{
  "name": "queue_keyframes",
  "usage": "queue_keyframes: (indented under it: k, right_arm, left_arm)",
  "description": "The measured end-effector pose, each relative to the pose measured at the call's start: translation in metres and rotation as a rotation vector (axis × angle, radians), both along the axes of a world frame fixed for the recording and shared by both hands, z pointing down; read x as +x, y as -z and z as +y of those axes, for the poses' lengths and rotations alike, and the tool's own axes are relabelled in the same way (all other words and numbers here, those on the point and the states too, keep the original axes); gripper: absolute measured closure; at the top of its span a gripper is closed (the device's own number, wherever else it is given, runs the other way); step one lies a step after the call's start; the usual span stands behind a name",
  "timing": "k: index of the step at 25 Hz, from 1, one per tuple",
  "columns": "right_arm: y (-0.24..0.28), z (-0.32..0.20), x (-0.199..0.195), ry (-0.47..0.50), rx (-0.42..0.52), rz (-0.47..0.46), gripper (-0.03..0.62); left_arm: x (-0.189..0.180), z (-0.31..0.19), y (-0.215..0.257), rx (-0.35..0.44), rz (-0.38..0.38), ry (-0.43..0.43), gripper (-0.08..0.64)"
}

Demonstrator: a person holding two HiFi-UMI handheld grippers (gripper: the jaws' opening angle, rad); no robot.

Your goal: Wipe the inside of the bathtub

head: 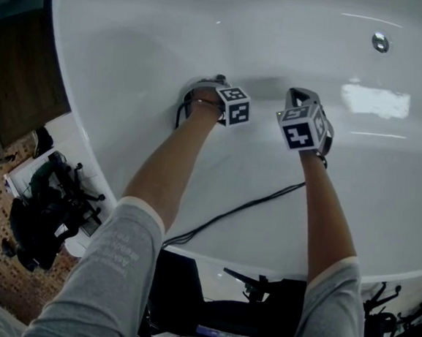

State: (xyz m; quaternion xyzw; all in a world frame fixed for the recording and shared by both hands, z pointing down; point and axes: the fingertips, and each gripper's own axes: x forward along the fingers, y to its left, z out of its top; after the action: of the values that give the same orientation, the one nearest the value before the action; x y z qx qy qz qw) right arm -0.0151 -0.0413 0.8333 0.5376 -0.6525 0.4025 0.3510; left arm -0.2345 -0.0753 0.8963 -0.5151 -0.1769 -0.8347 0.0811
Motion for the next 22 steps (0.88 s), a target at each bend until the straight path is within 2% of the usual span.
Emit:
queue_keyframes:
  k: [3, 9, 14, 22]
  right_arm:
    - [0.031, -0.008, -0.005, 0.009, 0.008, 0.037, 0.584]
    - [0.099, -0.027, -0.018, 0.024, 0.069, 0.053, 0.584]
    - [0.117, -0.028, -0.004, 0.022, 0.053, 0.059, 0.584]
    - [0.177, -0.030, -0.025, 0.050, 0.071, 0.055, 0.584]
  left_arm:
    - [-0.011, 0.002, 0.026, -0.003, 0.000, 0.017, 0.463]
    - [-0.035, 0.006, 0.080, 0.000, -0.020, 0.038, 0.463]
    - [-0.033, 0.006, 0.107, 0.006, -0.030, 0.053, 0.463]
    - [-0.063, 0.002, 0.169, 0.032, -0.038, 0.061, 0.463]
